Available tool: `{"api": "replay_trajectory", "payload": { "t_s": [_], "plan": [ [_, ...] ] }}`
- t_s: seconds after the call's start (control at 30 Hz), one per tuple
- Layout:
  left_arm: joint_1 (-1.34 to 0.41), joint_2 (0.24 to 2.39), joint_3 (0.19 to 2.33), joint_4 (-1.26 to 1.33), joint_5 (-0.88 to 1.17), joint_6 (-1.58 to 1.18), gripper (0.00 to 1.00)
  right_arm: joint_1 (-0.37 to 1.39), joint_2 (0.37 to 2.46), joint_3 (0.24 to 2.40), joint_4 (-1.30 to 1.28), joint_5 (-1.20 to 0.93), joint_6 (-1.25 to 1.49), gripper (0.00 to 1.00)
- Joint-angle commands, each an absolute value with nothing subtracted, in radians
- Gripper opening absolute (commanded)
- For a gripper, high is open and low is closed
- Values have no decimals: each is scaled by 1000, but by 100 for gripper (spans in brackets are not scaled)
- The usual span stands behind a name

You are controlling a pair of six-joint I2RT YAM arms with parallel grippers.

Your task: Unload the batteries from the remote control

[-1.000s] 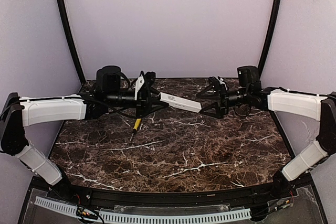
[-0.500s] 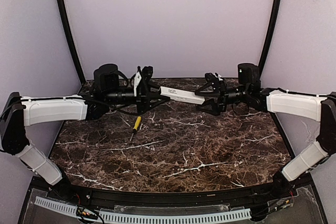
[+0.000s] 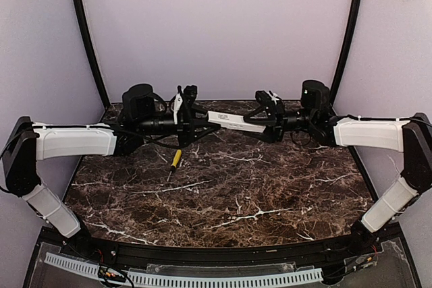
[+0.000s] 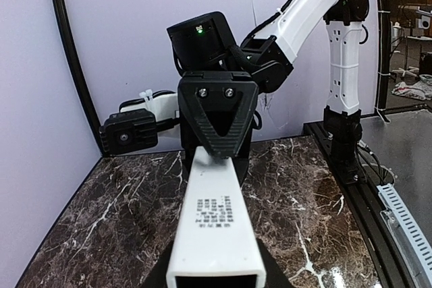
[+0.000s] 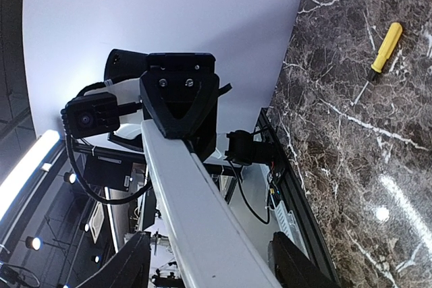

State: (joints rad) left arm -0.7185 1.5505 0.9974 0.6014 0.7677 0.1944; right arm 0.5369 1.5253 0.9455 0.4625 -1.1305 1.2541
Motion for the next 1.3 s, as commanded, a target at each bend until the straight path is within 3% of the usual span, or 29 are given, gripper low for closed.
{"api": "replay_trajectory", "payload": {
  "t_s": [0.0, 0.37, 0.5, 0.9, 1.27],
  "plan": [
    [-724, 1552, 984, 658, 783, 176, 0, 546, 1539, 941, 658, -1155, 1335, 49],
    [-723, 1548, 985, 658, 777, 179, 0, 546, 1550, 911, 789, -1176, 1398, 15],
    [-723, 1546, 984, 661, 772, 178, 0, 546, 1550, 901, 815, -1192, 1411, 10],
    [-722, 1548, 1000, 670, 777, 162, 0, 530, 1522, 882, 812, -1235, 1407, 28],
    [-723, 1563, 1003, 678, 800, 141, 0, 524, 1517, 921, 688, -1235, 1329, 61]
  ]
}}
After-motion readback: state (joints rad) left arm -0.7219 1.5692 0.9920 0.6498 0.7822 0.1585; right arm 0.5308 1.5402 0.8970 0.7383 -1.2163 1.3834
